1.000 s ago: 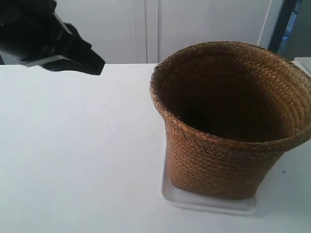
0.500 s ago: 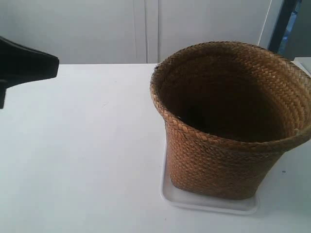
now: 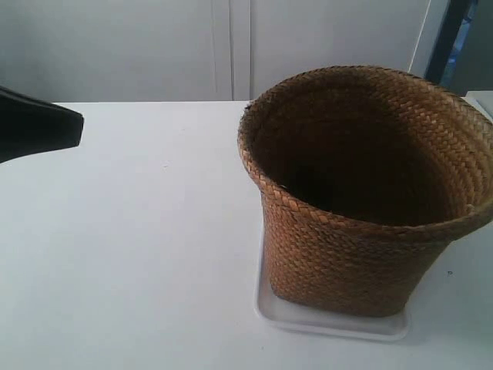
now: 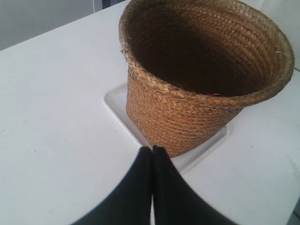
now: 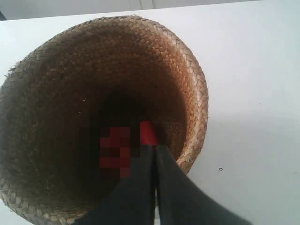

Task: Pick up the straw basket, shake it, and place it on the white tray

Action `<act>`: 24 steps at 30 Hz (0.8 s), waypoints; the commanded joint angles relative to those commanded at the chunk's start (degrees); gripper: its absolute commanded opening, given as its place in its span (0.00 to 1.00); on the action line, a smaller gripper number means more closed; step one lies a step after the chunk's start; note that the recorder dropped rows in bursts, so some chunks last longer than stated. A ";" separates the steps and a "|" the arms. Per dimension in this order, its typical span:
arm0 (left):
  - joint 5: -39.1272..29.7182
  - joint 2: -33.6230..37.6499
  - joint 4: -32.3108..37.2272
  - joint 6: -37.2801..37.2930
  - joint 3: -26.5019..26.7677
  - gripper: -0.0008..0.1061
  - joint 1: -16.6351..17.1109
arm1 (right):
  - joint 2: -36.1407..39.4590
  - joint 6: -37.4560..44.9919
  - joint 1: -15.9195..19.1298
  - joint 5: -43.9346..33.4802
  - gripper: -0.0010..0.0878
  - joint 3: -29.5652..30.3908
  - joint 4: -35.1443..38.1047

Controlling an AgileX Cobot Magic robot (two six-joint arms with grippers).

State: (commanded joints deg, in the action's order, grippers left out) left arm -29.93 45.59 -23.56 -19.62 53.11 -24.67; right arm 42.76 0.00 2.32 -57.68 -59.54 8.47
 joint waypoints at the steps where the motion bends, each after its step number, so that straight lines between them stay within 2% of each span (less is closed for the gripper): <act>1: 0.60 -0.26 0.97 -0.26 0.00 0.01 0.00 | 0.00 0.00 0.00 0.00 0.01 0.00 0.00; 6: 0.68 -3.31 1.65 -1.67 0.00 0.01 0.40 | 0.00 0.00 0.00 0.00 0.01 0.00 0.00; 8: 0.80 -5.01 1.74 -2.37 0.00 0.01 1.94 | 0.00 0.00 0.00 0.00 0.01 0.00 0.00; 11: 0.37 -7.82 1.61 -2.50 -0.05 0.01 5.96 | 0.00 0.00 0.00 0.00 0.01 0.00 0.00; 13: 0.49 -10.32 1.61 -2.50 -0.96 0.01 10.05 | 0.00 0.00 0.00 0.00 0.01 0.00 0.00; 18: 1.82 -18.11 1.76 -2.50 -4.69 0.01 18.15 | 0.00 0.00 0.00 0.00 0.01 0.00 0.00; 24: 6.32 -28.35 1.76 -5.41 -11.71 0.01 24.52 | 0.00 0.00 0.00 0.00 0.01 0.00 0.00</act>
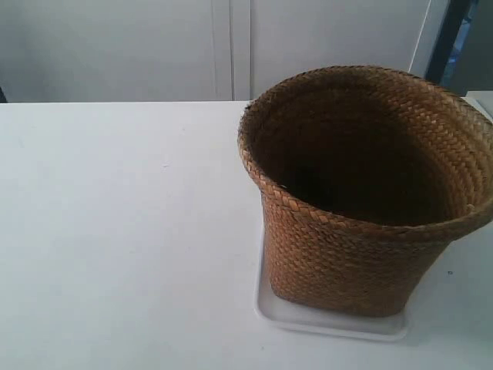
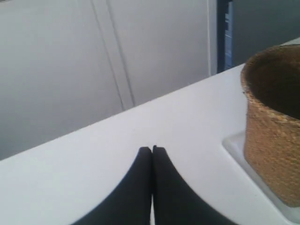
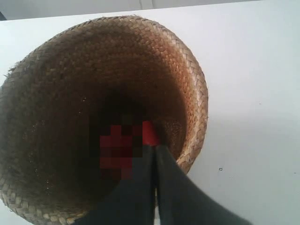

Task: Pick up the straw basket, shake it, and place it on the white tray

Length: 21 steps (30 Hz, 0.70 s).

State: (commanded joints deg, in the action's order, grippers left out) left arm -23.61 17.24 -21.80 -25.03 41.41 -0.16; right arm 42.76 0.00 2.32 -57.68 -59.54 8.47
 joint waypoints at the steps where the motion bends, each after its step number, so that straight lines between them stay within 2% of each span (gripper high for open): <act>1: 0.55 -1.39 0.00 -1.04 -1.36 0.01 0.74 | 0.00 0.00 0.00 0.00 0.01 0.00 0.00; 5: 3.11 -7.56 0.00 -3.70 -6.55 0.01 2.34 | 0.00 0.00 0.00 0.00 0.01 0.00 0.00; 14: 9.01 -17.24 0.06 -3.92 -20.15 0.01 2.34 | 0.00 0.00 0.00 0.00 0.01 0.00 0.00; 21: 10.31 -17.24 -0.05 -2.49 -29.13 0.01 2.34 | 0.00 0.00 0.00 -0.42 0.01 0.00 0.00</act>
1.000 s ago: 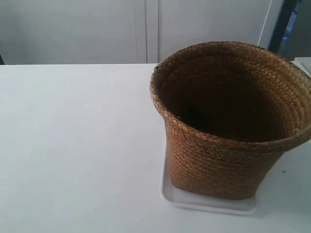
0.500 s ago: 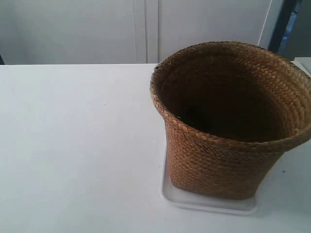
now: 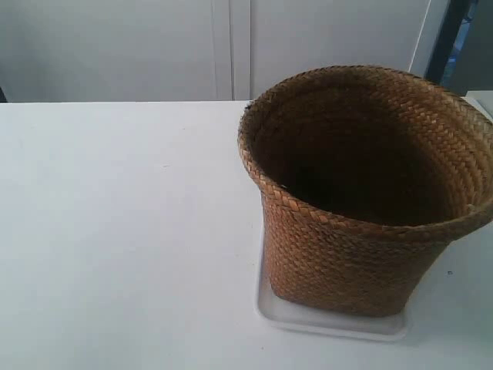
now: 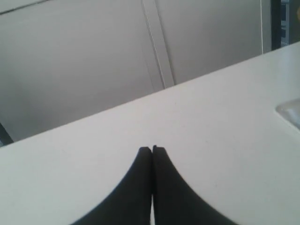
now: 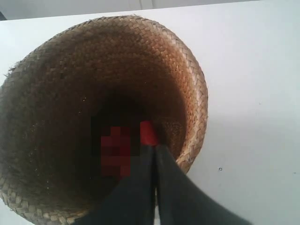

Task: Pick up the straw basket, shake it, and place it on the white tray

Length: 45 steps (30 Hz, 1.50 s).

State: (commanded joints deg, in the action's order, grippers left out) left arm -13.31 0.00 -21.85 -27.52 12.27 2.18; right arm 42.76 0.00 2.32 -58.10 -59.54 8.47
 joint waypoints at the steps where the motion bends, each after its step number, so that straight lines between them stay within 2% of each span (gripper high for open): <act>1: 0.00 0.00 0.00 0.31 -0.91 0.01 0.00 | 0.00 0.00 0.00 0.00 0.01 0.00 0.00; 7: 0.73 0.00 0.00 0.55 -3.41 0.01 0.00 | 0.00 0.00 0.00 0.00 0.01 0.00 0.00; 10: 3.20 0.00 0.56 4.20 -5.23 0.01 0.00 | 0.00 0.00 0.00 0.00 0.01 0.00 0.00; 11: 3.38 0.00 2.31 6.77 -5.87 0.01 0.00 | 0.00 0.00 0.00 0.00 0.01 0.00 0.00; 15: 1.55 0.00 19.11 23.96 -7.89 0.01 0.00 | 0.00 0.00 0.00 0.00 0.01 0.00 0.00; 18: -2.47 0.00 24.31 28.92 -9.49 0.01 0.00 | 0.00 0.00 0.00 0.00 0.01 0.00 0.00; 21: -3.41 0.00 25.11 29.03 -12.27 0.01 0.00 | 0.00 0.00 0.00 0.00 0.01 0.00 0.00; 26: -1.04 0.00 25.11 29.03 -12.27 0.01 0.00 | 0.00 0.00 0.00 0.00 0.01 0.00 0.00; 39: -1.28 0.00 25.11 29.03 -12.27 0.01 0.00 | 0.00 0.00 0.00 0.00 0.01 0.00 0.00; 45: -1.28 0.00 25.11 29.03 -12.27 0.01 0.00 | -1.50 1.51 0.00 0.08 0.01 0.91 -4.32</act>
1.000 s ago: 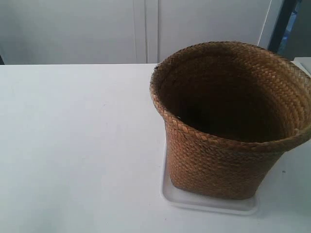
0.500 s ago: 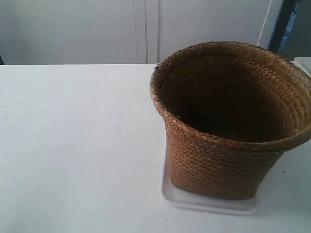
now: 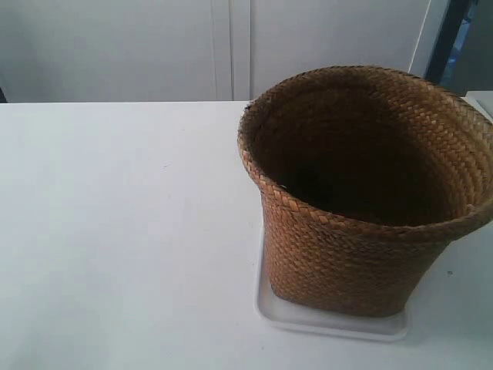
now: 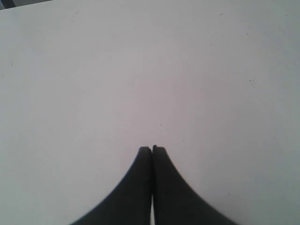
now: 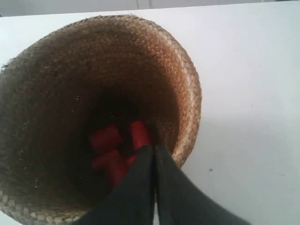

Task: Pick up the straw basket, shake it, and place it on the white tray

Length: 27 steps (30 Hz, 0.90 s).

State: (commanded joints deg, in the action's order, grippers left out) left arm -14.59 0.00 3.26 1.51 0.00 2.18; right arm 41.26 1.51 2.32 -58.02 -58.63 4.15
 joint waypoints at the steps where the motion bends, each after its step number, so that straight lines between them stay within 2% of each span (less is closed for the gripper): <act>1: 0.00 0.00 0.00 0.00 0.00 0.01 0.00 | -1.21 0.00 0.00 0.76 0.01 0.81 -0.42; 3: 0.00 0.00 0.00 0.00 0.00 0.01 0.00 | -4.03 0.00 0.00 4.30 0.01 3.39 -1.40; 6: 0.00 0.00 0.00 0.00 0.00 0.01 0.00 | -10.21 0.00 0.00 14.95 0.01 9.25 -1.42; 10: 0.00 0.00 0.00 0.00 0.00 0.01 0.00 | -21.22 0.00 0.00 26.37 0.01 19.79 -1.96; 16: 0.00 0.00 0.00 0.00 0.00 0.01 0.00 | -34.43 0.00 0.00 28.70 0.01 33.43 -2.76; 20: 0.00 0.00 0.00 0.00 0.00 0.01 0.00 | -38.25 0.00 0.00 35.62 0.01 39.52 -3.35; 25: 0.00 0.00 0.00 0.00 0.00 0.01 0.00 | -38.48 0.00 0.00 46.14 0.01 46.10 -6.47; 27: 0.00 0.00 0.00 0.00 0.00 0.01 0.00 | -38.48 0.00 0.00 46.90 0.01 48.12 -6.47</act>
State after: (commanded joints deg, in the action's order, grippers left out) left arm -14.59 0.00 3.26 1.51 0.00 2.18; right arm 2.78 1.51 2.32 -11.11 -10.50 -2.32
